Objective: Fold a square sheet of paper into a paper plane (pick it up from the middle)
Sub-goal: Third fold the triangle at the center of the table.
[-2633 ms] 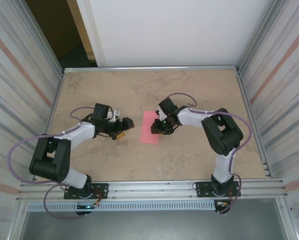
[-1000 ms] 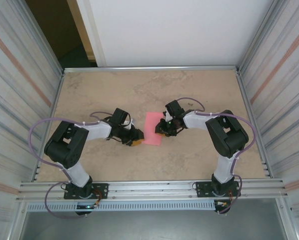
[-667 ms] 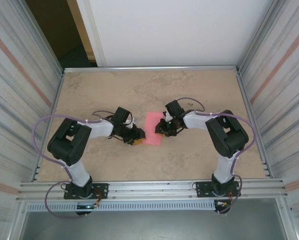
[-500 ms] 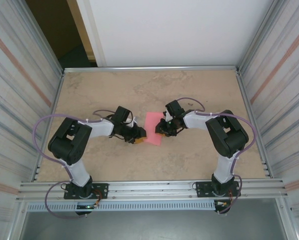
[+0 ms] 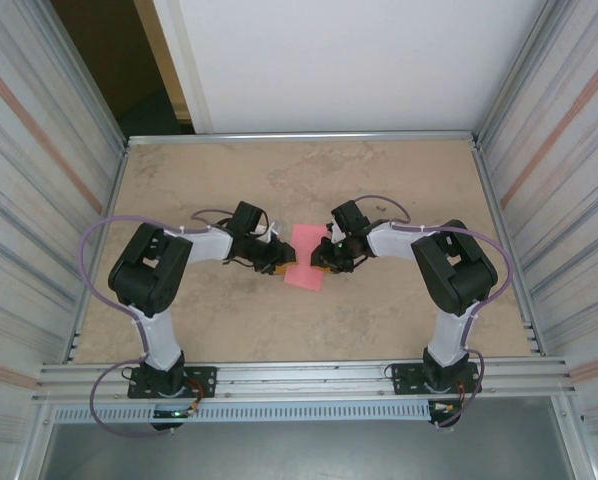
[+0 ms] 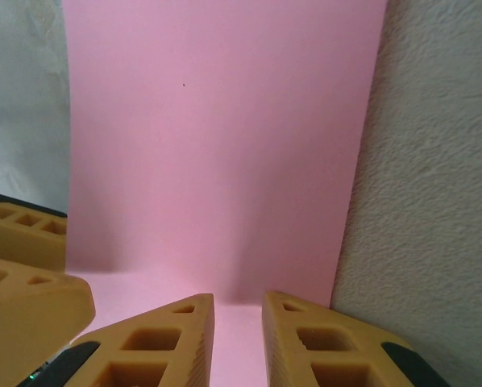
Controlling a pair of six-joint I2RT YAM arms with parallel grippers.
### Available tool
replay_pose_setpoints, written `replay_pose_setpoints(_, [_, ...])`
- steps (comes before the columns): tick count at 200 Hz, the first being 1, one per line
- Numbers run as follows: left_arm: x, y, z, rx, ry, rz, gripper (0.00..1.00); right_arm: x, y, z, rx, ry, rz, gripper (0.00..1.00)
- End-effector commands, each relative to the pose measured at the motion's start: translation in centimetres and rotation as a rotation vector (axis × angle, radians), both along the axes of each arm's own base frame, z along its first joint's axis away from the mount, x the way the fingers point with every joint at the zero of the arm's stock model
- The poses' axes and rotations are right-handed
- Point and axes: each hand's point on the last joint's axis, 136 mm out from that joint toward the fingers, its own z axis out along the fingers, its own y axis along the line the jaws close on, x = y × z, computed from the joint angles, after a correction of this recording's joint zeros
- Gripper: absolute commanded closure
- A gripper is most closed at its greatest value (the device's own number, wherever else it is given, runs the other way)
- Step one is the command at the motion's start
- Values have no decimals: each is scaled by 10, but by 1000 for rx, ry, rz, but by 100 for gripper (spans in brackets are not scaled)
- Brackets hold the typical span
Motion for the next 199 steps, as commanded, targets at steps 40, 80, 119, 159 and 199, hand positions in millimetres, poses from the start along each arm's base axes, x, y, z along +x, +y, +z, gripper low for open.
replay_pose_setpoints(40, [8,-2,3,-14,-11,-28,76,-11,-20,-21,-77,60,-30,77])
replay_pose_setpoints(80, [14,0,2,-6,-12,-22,81,-7,-19,-14,-70,28,-21,74])
replay_pose_setpoints(119, [16,-1,1,-7,-5,-21,89,0,-16,-1,-57,-24,-4,72])
replay_pose_setpoints(159, [20,-1,10,-22,-12,13,93,12,-17,28,-80,-146,28,66])
replay_pose_setpoints(199, [26,-1,27,-42,-25,72,96,6,-9,64,-142,-361,139,54])
